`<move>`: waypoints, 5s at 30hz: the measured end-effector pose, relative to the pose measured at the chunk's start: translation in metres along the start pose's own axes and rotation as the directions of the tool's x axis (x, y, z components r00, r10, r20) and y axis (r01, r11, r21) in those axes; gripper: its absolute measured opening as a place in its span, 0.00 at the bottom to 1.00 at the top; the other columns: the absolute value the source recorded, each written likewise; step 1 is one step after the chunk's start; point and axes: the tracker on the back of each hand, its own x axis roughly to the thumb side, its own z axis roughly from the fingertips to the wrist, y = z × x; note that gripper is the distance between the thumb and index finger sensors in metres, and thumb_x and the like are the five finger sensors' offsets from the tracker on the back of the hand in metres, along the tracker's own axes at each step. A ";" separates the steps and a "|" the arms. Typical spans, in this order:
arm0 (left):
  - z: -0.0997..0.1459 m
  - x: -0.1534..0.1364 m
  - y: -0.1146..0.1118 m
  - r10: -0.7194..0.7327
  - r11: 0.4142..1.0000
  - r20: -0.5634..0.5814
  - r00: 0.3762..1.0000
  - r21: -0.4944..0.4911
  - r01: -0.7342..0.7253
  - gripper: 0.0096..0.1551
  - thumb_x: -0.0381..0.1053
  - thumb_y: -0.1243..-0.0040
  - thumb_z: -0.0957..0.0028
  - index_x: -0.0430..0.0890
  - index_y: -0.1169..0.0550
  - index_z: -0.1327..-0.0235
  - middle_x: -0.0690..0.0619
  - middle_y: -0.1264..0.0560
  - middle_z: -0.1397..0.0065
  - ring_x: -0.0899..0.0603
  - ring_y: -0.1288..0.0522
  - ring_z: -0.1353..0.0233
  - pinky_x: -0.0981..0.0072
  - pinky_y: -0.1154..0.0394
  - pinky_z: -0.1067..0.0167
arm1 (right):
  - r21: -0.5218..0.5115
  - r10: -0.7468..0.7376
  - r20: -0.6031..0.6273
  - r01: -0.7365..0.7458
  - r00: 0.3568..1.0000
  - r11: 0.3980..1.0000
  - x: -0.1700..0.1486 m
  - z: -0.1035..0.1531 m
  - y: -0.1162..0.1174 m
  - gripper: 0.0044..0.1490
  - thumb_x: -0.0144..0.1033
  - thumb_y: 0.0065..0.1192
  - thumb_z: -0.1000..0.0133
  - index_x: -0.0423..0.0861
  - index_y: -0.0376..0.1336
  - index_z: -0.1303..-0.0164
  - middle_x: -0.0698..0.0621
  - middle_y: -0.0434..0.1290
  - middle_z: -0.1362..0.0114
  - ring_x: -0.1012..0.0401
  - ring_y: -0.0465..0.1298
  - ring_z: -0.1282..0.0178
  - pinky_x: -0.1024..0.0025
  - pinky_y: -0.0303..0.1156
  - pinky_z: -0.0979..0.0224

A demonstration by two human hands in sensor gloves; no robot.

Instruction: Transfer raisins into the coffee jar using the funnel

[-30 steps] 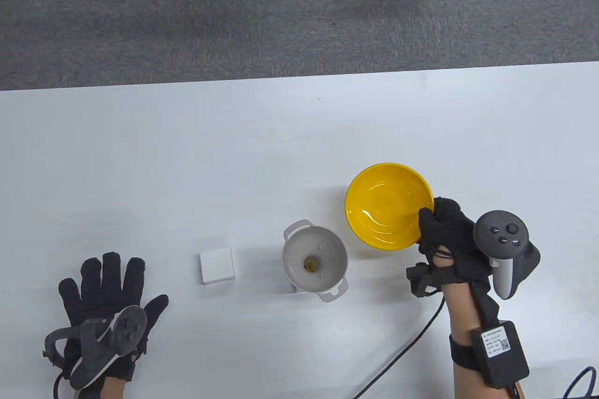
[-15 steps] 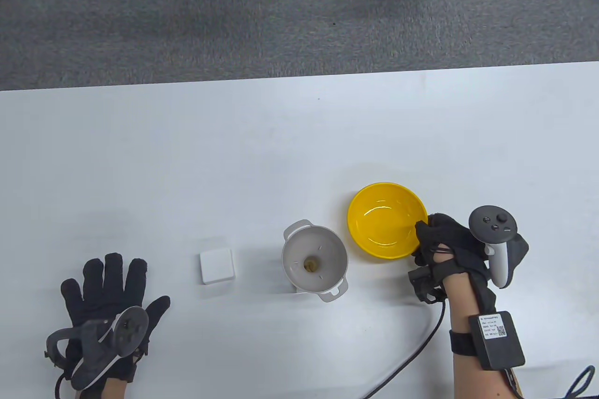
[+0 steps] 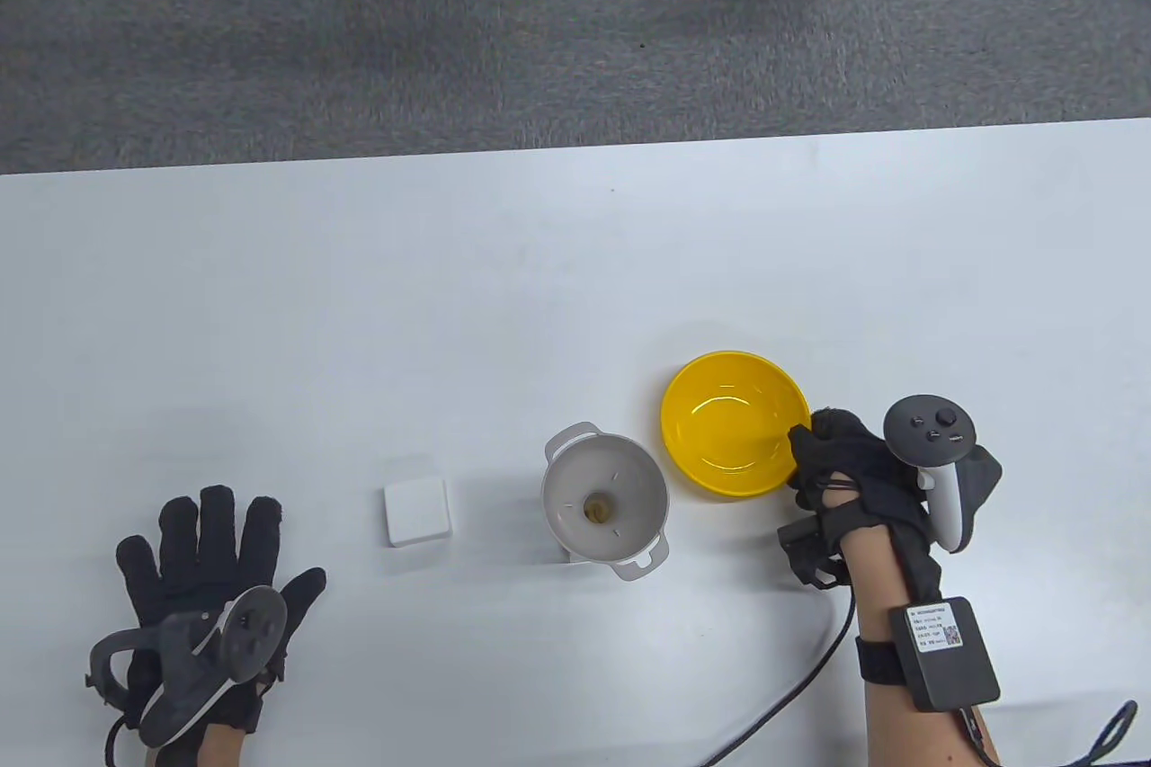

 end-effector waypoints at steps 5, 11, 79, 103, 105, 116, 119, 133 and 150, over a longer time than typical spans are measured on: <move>0.000 0.001 0.000 -0.006 1.000 -0.001 1.000 -0.004 0.006 0.52 0.83 0.54 0.59 0.63 0.42 0.19 0.50 0.49 0.10 0.32 0.53 0.13 0.24 0.54 0.24 | -0.041 0.030 0.061 -0.027 0.998 0.999 0.017 0.020 -0.013 0.44 0.57 0.72 0.49 0.37 0.66 0.32 0.38 0.86 0.50 0.46 0.87 0.59 0.45 0.80 0.51; 0.000 0.000 0.000 -0.005 1.000 -0.008 1.000 -0.004 0.005 0.52 0.83 0.55 0.59 0.63 0.42 0.19 0.50 0.49 0.10 0.32 0.53 0.13 0.24 0.54 0.24 | 0.070 -0.121 0.253 0.106 0.960 0.992 0.054 0.057 -0.021 0.45 0.58 0.71 0.49 0.37 0.66 0.32 0.37 0.86 0.49 0.45 0.87 0.58 0.45 0.80 0.50; 0.000 -0.002 -0.002 0.020 1.000 -0.018 1.000 -0.015 -0.021 0.52 0.83 0.54 0.59 0.63 0.41 0.19 0.50 0.48 0.10 0.32 0.52 0.13 0.24 0.54 0.24 | -0.030 -0.099 0.161 0.105 0.982 0.994 0.035 0.011 -0.015 0.28 0.45 0.74 0.47 0.41 0.75 0.42 0.39 0.87 0.51 0.45 0.86 0.60 0.46 0.80 0.51; -0.001 -0.001 -0.004 0.017 0.999 -0.018 1.000 -0.037 -0.018 0.52 0.83 0.53 0.59 0.63 0.41 0.20 0.50 0.48 0.10 0.32 0.52 0.13 0.25 0.54 0.24 | -0.221 0.199 0.110 -0.172 0.974 0.960 0.032 0.003 -0.022 0.27 0.42 0.80 0.50 0.44 0.76 0.43 0.44 0.87 0.55 0.50 0.85 0.63 0.49 0.80 0.52; -0.001 -0.001 -0.004 0.017 0.999 -0.019 1.000 -0.037 -0.018 0.52 0.82 0.53 0.59 0.63 0.41 0.20 0.50 0.48 0.10 0.32 0.52 0.13 0.24 0.54 0.24 | -0.220 0.211 0.105 -0.184 0.972 0.958 0.032 0.002 -0.021 0.27 0.41 0.80 0.50 0.44 0.76 0.43 0.44 0.87 0.54 0.50 0.85 0.63 0.49 0.80 0.52; -0.001 -0.001 -0.005 0.019 0.999 -0.021 1.000 -0.032 -0.020 0.52 0.82 0.53 0.59 0.63 0.41 0.20 0.50 0.48 0.10 0.32 0.52 0.13 0.24 0.54 0.24 | -0.208 0.216 0.111 -0.190 0.970 0.960 0.031 0.001 -0.020 0.27 0.39 0.81 0.51 0.45 0.75 0.42 0.45 0.87 0.53 0.50 0.85 0.61 0.49 0.80 0.50; -0.001 -0.001 -0.005 0.020 0.999 -0.019 1.000 -0.031 -0.020 0.52 0.82 0.53 0.59 0.63 0.41 0.20 0.50 0.48 0.10 0.32 0.52 0.13 0.25 0.54 0.24 | -0.210 0.202 0.119 -0.174 0.972 0.962 0.032 0.003 -0.022 0.27 0.40 0.80 0.51 0.45 0.75 0.42 0.44 0.87 0.52 0.50 0.85 0.60 0.48 0.80 0.50; 0.001 -0.001 -0.001 0.040 0.999 -0.004 0.999 -0.005 -0.040 0.52 0.82 0.52 0.59 0.63 0.41 0.20 0.50 0.48 0.10 0.32 0.52 0.13 0.25 0.54 0.24 | -0.114 -0.119 0.314 0.162 0.942 0.980 0.047 0.055 -0.024 0.43 0.60 0.68 0.50 0.42 0.69 0.33 0.38 0.81 0.39 0.42 0.82 0.46 0.40 0.74 0.39; 0.002 0.002 -0.002 0.032 0.999 0.034 0.999 0.009 -0.033 0.52 0.82 0.52 0.59 0.63 0.41 0.20 0.50 0.48 0.10 0.32 0.52 0.13 0.24 0.54 0.24 | 0.118 -0.208 0.613 0.172 0.762 0.978 0.051 0.133 0.095 0.71 0.67 0.71 0.59 0.42 0.38 0.24 0.34 0.47 0.17 0.38 0.60 0.20 0.32 0.57 0.24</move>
